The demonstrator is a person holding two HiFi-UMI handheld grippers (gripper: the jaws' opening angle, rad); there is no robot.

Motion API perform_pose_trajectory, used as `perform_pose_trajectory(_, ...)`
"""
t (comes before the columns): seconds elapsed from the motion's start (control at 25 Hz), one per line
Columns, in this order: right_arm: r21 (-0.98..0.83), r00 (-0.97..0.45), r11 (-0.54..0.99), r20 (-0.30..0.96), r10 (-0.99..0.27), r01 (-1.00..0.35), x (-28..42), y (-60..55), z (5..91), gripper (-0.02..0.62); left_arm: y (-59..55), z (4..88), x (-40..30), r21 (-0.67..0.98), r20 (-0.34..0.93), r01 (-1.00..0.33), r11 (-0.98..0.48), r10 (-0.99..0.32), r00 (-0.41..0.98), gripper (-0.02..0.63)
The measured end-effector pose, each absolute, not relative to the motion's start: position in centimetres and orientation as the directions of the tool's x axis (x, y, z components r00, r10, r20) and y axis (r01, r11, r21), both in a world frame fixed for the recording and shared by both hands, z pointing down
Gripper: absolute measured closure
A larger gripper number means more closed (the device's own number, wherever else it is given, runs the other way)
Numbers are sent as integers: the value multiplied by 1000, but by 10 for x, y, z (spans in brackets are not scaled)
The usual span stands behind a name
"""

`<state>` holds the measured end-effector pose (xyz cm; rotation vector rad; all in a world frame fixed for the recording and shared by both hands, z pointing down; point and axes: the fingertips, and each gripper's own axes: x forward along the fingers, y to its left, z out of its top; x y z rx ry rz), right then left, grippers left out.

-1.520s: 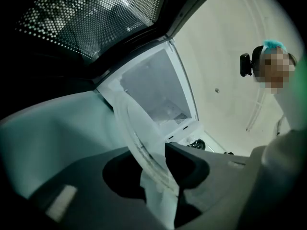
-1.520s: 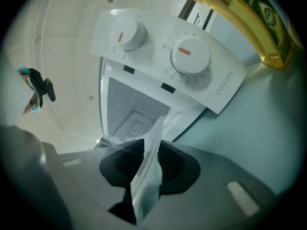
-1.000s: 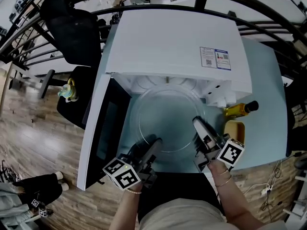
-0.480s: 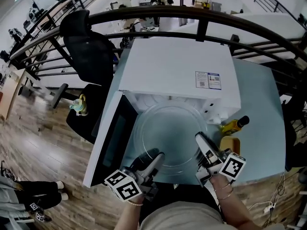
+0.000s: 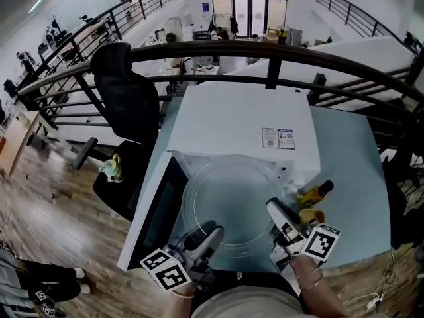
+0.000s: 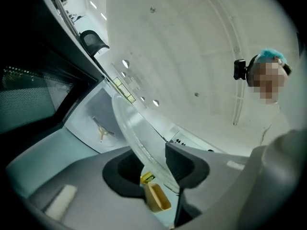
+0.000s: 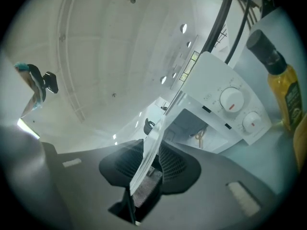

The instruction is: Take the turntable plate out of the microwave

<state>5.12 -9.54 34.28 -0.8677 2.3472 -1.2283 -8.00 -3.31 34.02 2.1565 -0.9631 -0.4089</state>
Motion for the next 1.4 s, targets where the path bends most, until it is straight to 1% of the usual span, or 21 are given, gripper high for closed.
perform_pose_trajectory(0.28, -812, -742, 457, -44, -669, -363, 51, -102, 319, 466, -43, 319, -82, 728, -7, -495, -475, -726, 687, 466)
perform_pose_trajectory(0.52, -801, -733, 474, -65, -677, -366, 50, -110, 300, 465, -54, 302, -85, 725, -42, -478, -496, -724, 689, 466)
perform_pose_trajectory(1.0, -796, -710, 502, -134, -691, -338, 48, -129, 266, 466, -78, 271, -88, 690, -95, -470, -550, -713, 694, 466)
perform_pose_trajectory(1.4, -797, -695, 492, -130, -708, -352, 47, -124, 262, 468, -76, 269, -90, 694, -101, -448, -564, -692, 715, 468)
